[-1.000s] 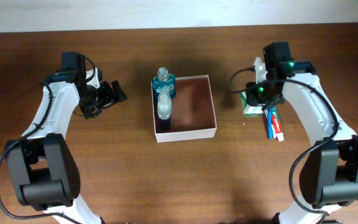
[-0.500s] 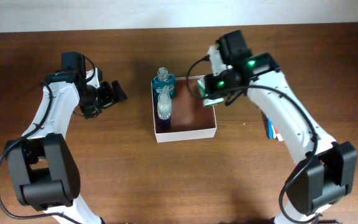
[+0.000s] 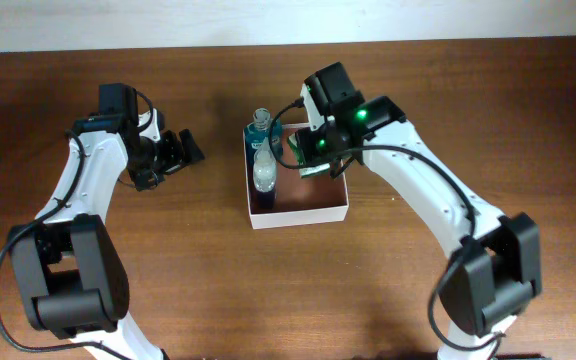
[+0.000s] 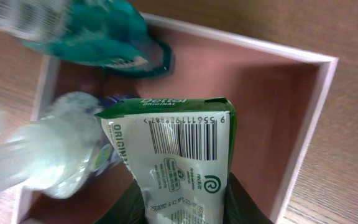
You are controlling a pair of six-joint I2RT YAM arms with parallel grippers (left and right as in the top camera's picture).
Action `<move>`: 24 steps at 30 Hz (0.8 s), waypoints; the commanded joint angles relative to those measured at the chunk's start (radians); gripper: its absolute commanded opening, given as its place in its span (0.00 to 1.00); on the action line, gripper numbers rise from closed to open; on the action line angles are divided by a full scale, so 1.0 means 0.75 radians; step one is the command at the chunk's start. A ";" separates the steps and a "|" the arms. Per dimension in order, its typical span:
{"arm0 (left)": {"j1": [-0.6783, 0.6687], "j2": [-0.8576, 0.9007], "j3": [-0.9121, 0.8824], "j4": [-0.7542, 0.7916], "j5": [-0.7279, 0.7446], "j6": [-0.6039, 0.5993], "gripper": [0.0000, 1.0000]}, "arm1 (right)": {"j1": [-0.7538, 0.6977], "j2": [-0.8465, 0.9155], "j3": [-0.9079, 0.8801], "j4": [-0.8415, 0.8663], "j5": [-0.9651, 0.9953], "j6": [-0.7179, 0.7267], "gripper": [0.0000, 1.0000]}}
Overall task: Pack container
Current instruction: 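Release the soap bar in the box and withdraw right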
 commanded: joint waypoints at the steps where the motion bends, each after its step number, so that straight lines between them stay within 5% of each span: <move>1: 0.003 0.024 -0.006 0.002 -0.009 0.015 0.99 | 0.013 0.024 0.023 0.010 0.017 0.016 0.28; 3: 0.003 0.024 -0.006 0.002 -0.009 0.016 0.99 | 0.013 0.024 0.023 0.005 0.017 0.015 0.31; 4: 0.003 0.024 -0.007 0.002 -0.009 0.016 0.99 | 0.014 0.024 0.023 -0.002 0.016 0.015 0.47; 10: 0.003 0.024 -0.006 0.002 -0.009 0.015 0.99 | -0.020 -0.004 0.038 -0.028 -0.014 -0.072 0.77; 19: 0.003 0.024 -0.006 0.002 -0.009 0.016 0.99 | -0.479 -0.186 0.082 -0.382 -0.009 -0.179 0.77; 24: 0.003 0.024 -0.007 0.002 -0.009 0.015 0.99 | -0.706 -0.185 -0.031 -0.386 -0.008 -0.274 0.70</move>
